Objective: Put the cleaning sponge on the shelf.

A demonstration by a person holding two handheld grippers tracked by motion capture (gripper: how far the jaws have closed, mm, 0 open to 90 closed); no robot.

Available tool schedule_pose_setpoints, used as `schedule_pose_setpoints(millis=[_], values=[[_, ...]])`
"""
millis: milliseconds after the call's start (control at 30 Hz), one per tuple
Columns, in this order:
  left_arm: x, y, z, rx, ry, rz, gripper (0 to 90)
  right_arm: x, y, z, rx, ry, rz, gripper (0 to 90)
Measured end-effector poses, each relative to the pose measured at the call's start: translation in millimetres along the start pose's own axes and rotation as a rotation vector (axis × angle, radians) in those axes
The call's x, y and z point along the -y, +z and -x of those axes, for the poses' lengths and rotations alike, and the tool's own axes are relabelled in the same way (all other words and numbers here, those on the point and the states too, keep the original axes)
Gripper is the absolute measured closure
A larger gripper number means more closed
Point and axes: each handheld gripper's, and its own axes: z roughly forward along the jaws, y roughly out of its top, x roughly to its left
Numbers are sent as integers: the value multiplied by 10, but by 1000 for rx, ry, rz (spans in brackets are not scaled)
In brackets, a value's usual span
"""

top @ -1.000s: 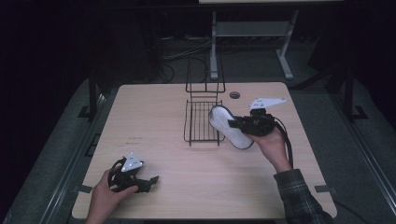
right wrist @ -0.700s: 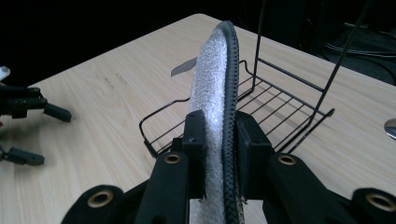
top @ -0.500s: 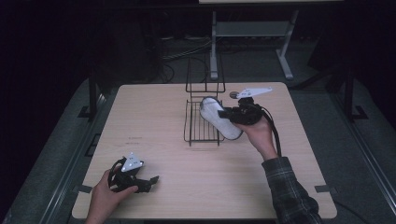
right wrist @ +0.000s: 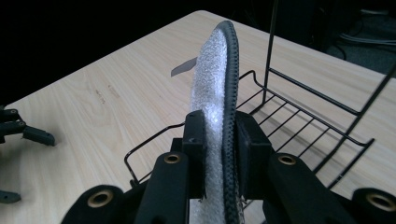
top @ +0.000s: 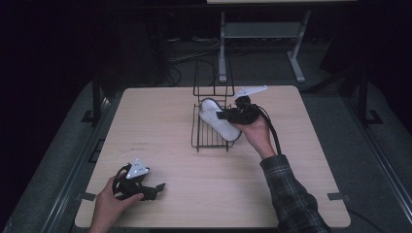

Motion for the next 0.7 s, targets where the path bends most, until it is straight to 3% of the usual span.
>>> schedule_pose_setpoints(millis=[300, 600, 700], values=[[0, -1, -1, 0, 1, -1, 125, 32, 318, 66, -11, 41, -54, 755], [0, 0, 0, -1, 1, -1, 125, 77, 401, 157, -3, 43, -48, 730], [0, -1, 0, -1, 1, -1, 125, 97, 441, 213, 27, 34, -53, 697]])
